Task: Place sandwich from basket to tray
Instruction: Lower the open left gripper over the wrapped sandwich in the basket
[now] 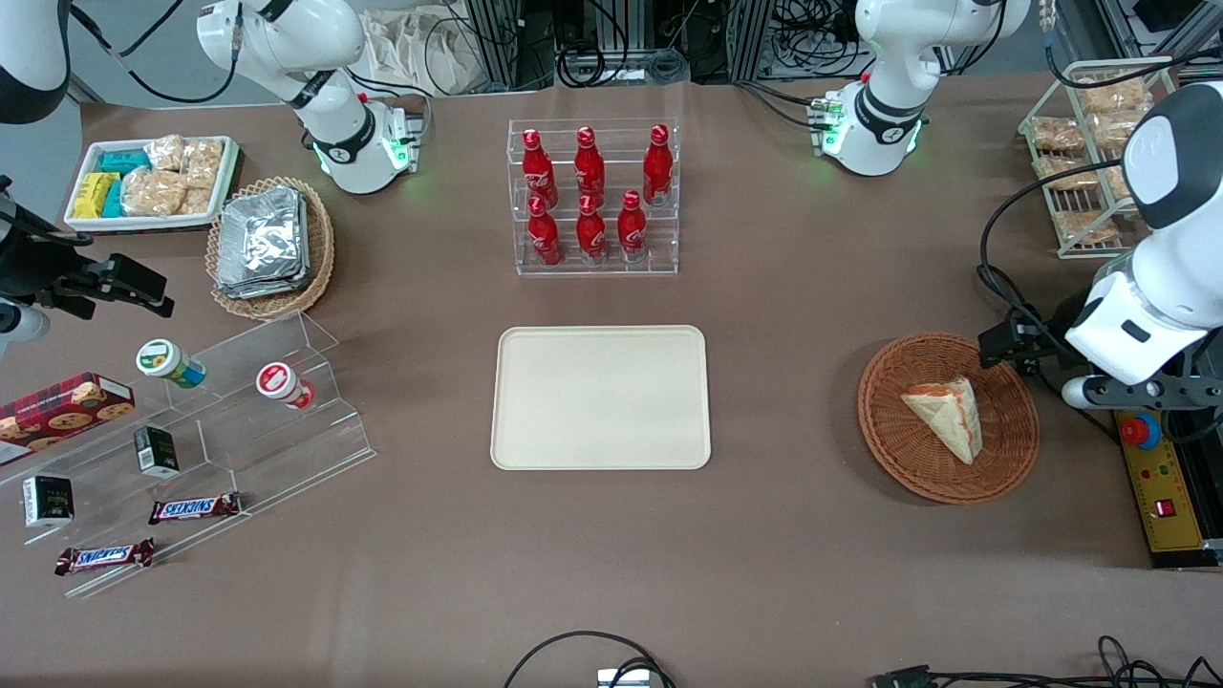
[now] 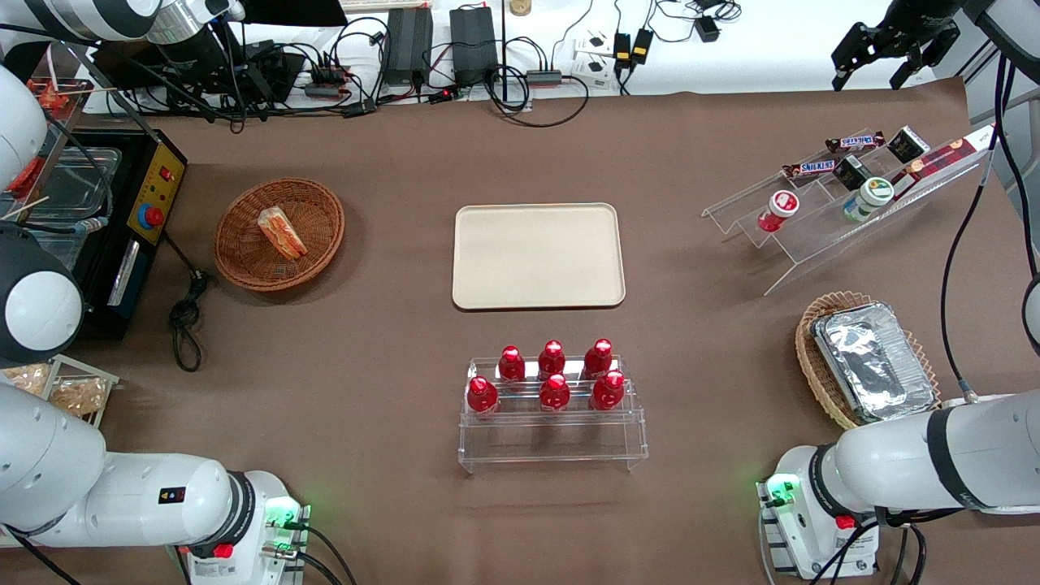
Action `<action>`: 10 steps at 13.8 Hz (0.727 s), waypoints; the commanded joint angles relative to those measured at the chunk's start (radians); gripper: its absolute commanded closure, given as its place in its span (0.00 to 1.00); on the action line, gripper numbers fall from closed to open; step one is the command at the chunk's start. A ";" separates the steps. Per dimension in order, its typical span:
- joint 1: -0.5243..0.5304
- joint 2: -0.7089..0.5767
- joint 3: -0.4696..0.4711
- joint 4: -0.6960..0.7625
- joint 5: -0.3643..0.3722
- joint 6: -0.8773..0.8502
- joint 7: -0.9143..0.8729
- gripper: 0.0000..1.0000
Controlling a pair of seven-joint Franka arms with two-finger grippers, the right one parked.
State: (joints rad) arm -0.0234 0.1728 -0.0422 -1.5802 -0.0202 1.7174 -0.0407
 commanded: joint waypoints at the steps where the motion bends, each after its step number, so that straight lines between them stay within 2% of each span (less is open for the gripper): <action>1: -0.006 0.020 0.005 0.025 0.003 -0.027 0.001 0.00; 5: -0.001 0.060 0.010 0.028 0.009 -0.001 -0.001 0.00; 6: -0.006 0.073 0.010 0.016 0.043 0.010 -0.022 0.00; 8: -0.006 0.112 0.007 0.006 0.074 0.022 -0.251 0.00; 10: -0.006 0.145 0.007 -0.016 0.075 0.077 -0.349 0.00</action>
State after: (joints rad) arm -0.0220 0.2845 -0.0366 -1.5895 0.0360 1.7532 -0.2925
